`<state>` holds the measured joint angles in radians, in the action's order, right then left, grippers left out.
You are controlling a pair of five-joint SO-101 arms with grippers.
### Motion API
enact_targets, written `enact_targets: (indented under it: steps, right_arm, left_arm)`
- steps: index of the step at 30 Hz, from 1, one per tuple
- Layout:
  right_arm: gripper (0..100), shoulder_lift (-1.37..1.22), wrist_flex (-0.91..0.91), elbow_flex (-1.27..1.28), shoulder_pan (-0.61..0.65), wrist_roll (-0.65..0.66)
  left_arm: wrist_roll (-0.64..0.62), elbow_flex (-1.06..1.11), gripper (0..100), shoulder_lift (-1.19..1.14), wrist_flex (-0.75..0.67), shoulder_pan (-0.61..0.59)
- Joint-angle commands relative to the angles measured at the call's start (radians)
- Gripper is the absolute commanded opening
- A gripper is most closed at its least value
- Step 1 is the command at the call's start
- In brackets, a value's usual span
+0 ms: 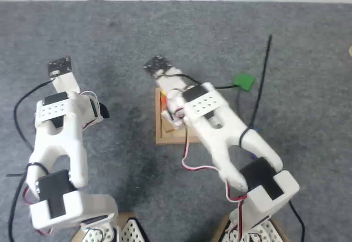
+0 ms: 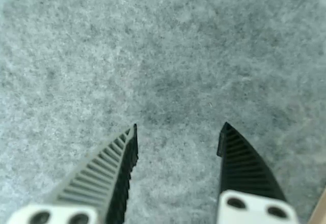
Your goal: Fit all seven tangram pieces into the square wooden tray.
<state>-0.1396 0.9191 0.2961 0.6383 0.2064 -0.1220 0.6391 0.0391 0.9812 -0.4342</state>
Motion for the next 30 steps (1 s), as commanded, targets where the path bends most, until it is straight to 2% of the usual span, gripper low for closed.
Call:
enact_targets:
  steps: [1,4,12,21,27,30]
  right_arm:
    - [8.7,0.035,-0.035,-0.048,0.074,-0.028]
    - [8.7,0.033,-0.041,-0.012,0.105,-0.023]
    - [8.7,-0.071,-0.073,0.038,0.091,-0.020]
    - [8.6,-0.090,0.079,0.040,-0.013,0.040]
    - [8.6,-0.084,0.093,0.032,-0.062,0.048]
    - [8.6,-0.038,0.096,0.044,-0.070,0.092]
  left_arm:
    - [-0.011,-0.035,25,0.012,0.006,0.009]
    - [-0.011,-0.035,25,0.015,0.006,0.009]
    - [-0.011,-0.036,25,0.017,0.018,0.009]
    - [-0.011,-0.041,25,0.017,0.025,0.009]
    - [-0.011,-0.041,25,0.017,0.025,0.009]
    - [-0.011,-0.039,25,0.017,0.025,0.009]
